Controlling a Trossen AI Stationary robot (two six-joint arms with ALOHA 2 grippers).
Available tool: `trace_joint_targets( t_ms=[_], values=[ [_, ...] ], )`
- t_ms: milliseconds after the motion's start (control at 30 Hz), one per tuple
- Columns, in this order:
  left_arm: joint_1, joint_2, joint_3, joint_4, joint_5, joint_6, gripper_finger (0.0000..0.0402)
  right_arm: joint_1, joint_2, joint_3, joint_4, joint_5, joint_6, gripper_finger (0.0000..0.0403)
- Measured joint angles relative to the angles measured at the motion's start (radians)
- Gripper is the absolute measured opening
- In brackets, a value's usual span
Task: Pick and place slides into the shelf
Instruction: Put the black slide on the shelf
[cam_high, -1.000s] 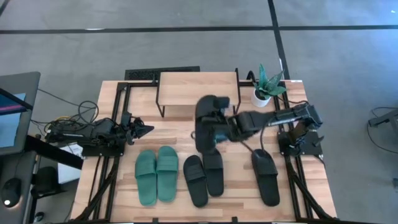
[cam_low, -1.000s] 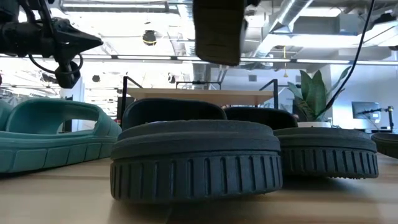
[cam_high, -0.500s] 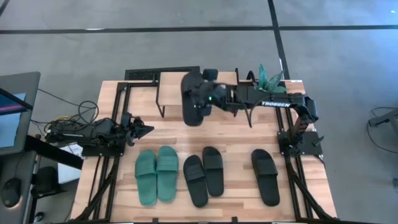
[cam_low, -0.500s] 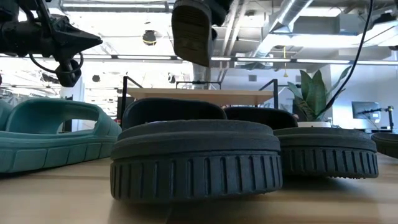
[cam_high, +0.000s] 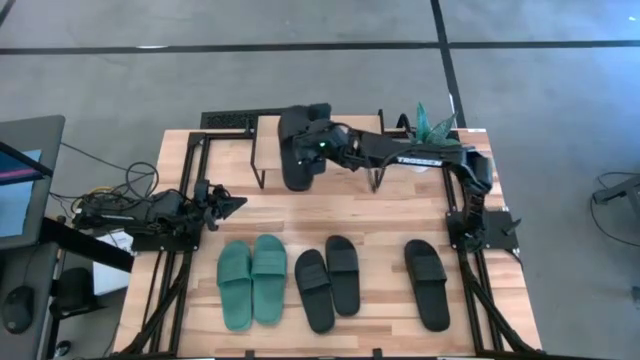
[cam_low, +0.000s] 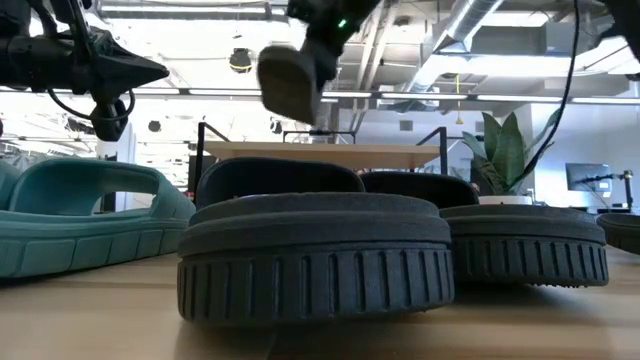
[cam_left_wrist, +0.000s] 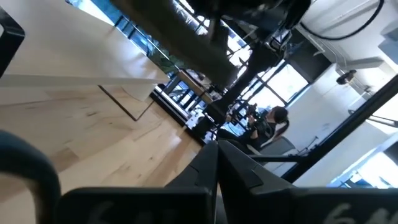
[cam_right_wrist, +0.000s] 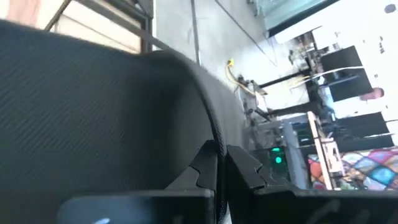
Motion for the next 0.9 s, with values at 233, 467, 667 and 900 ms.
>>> trace_joint_targets(
  t_ms=[233, 467, 667, 900],
  values=[
    [0.000, 0.000, 0.000, 0.009, -0.014, -0.014, 0.0000, -0.048, 0.040, -0.003, 0.007, -0.003, -0.004, 0.0001],
    [0.000, 0.000, 0.000, 0.008, -0.047, -0.016, 0.0000, -0.103, 0.038, -0.002, 0.050, -0.007, -0.013, 0.0001],
    [0.000, 0.000, 0.000, 0.007, -0.071, -0.015, 0.0000, -0.121, 0.046, 0.000, 0.081, -0.068, -0.074, 0.0001],
    [0.000, 0.000, 0.000, 0.007, -0.075, -0.015, 0.0000, -0.115, 0.081, 0.000, 0.061, -0.072, -0.080, 0.0001]
  ],
)
